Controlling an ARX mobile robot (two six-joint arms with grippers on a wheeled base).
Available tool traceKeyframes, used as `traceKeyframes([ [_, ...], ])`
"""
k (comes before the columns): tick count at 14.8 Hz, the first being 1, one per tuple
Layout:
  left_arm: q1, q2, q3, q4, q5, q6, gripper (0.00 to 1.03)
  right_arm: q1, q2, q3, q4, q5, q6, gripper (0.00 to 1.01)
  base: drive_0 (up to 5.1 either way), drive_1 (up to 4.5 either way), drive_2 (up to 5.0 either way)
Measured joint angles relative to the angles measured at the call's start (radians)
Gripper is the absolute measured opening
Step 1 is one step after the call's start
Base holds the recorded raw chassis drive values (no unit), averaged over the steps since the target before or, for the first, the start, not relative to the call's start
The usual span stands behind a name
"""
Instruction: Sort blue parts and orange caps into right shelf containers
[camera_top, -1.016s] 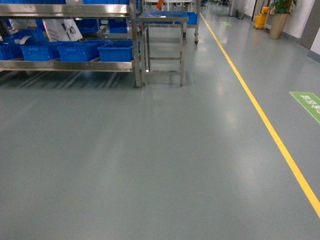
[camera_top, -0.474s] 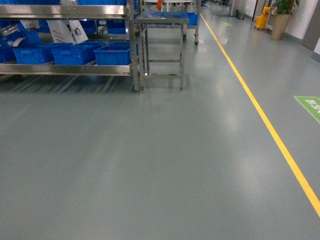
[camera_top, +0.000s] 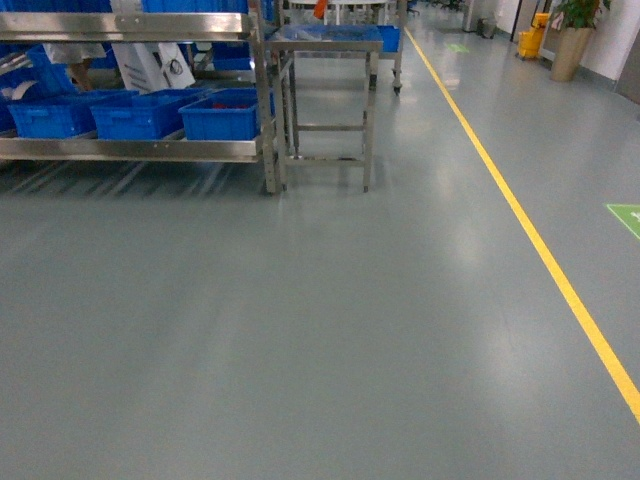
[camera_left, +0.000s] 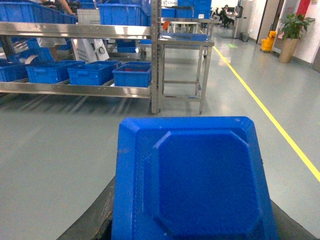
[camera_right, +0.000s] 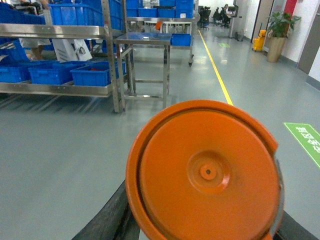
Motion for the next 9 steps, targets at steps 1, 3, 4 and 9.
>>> traceKeyframes([
  [1, 0.000, 0.000, 0.000, 0.003, -0.002, 0.000, 0.44, 0.000, 0.000, 0.000, 0.008, 0.000, 0.000, 0.42, -0.1, 4.25, -4.4],
  [3, 0.000, 0.000, 0.000, 0.003, 0.000, 0.000, 0.44, 0.000, 0.000, 0.000, 0.003, 0.000, 0.000, 0.42, -0.1, 4.26, -4.4],
  [4, 0.000, 0.000, 0.000, -0.001, 0.000, 0.000, 0.44, 0.000, 0.000, 0.000, 0.001, 0.000, 0.000, 0.42, -0.1, 4.21, -4.4],
  [9, 0.000, 0.000, 0.000, 0.000, 0.000, 0.000, 0.44, 0.000, 0.000, 0.000, 0.002, 0.000, 0.000, 0.42, 0.0, 4.32, -4.3],
])
